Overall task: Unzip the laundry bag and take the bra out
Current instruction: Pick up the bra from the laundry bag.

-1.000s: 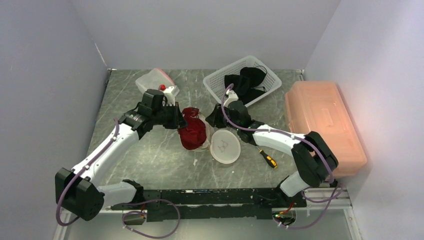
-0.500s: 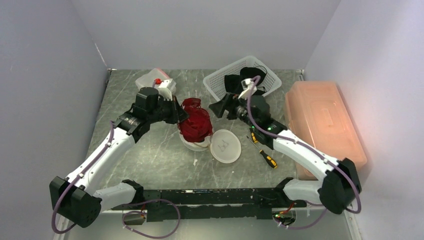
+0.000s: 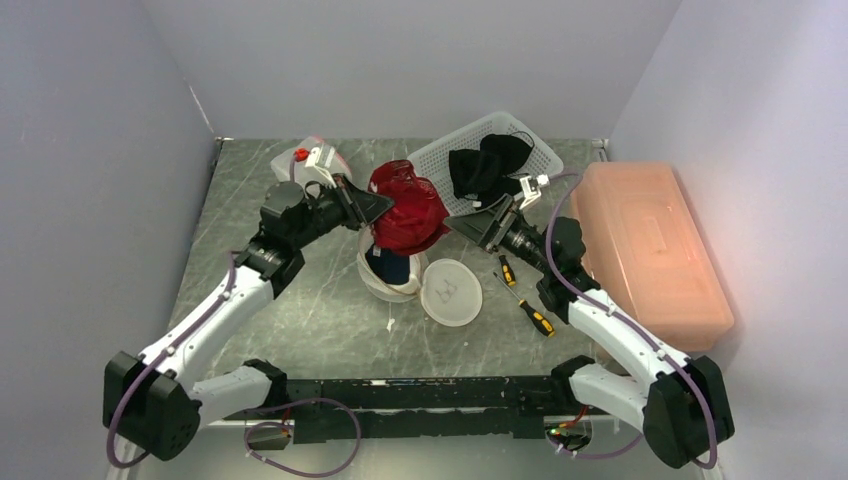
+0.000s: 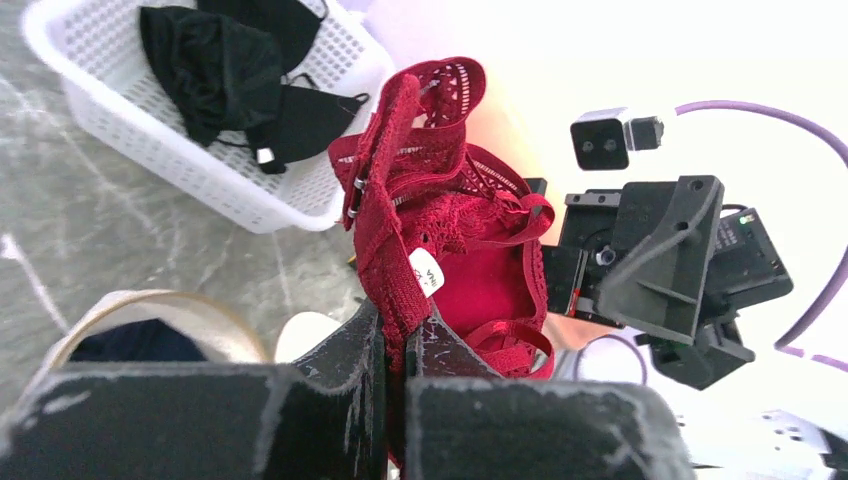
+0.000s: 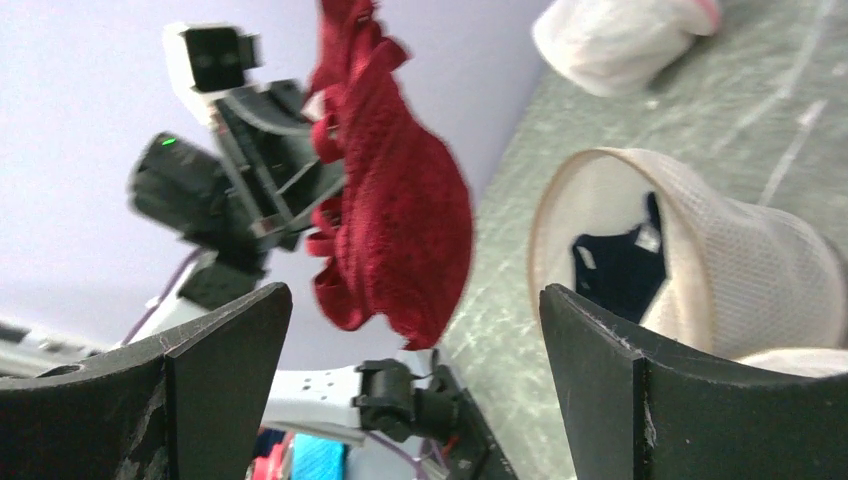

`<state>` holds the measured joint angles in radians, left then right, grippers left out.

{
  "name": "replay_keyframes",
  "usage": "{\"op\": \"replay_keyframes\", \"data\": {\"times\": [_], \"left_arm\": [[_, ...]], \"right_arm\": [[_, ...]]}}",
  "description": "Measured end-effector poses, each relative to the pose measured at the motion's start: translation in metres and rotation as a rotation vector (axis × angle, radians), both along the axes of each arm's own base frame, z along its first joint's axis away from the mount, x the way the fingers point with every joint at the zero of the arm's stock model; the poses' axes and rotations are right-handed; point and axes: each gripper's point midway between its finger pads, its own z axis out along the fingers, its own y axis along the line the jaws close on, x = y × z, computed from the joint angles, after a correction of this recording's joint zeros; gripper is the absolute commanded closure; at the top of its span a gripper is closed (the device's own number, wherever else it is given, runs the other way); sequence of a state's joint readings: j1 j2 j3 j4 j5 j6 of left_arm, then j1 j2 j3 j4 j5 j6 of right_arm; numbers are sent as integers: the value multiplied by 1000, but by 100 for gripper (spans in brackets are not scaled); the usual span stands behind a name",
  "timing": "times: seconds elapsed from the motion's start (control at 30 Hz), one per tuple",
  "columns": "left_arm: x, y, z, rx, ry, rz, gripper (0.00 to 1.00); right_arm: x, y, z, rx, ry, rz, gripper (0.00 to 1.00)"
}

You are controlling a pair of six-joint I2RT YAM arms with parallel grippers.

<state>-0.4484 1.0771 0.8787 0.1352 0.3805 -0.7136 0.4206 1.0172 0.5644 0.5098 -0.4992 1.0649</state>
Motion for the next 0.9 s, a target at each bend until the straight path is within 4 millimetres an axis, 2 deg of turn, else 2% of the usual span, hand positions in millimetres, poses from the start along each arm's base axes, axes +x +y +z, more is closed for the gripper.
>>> {"op": "replay_keyframes", "data": {"times": [0.07,0.2,0.37,0.43,0.6,0.77,0.83,0.9], "left_arm": [[4,-8,3,-52,3,-26,97],[9,-19,-1,-115,38,-62,97],[10,-24,-1,-146,56,-76,97],[8,-26,3,-159,44,-84,97],[4,-33,7,-176,35,-114,97],[0,-38,6,-173,34,-130,96],[0,-39,6,-170,32,-129,89],[0,-39,5,-167,32,-128,77]], "right_arm": [[-6,3,13,47,-16,38,0],[-13,6,25,87,-39,77,1],[-11,12,26,86,-31,100,9],[-8,18,24,75,-20,108,16],[-6,29,18,56,-4,130,41],[-3,31,9,41,23,125,68],[-2,31,7,36,28,121,78],[-2,31,6,30,29,117,96]]}}
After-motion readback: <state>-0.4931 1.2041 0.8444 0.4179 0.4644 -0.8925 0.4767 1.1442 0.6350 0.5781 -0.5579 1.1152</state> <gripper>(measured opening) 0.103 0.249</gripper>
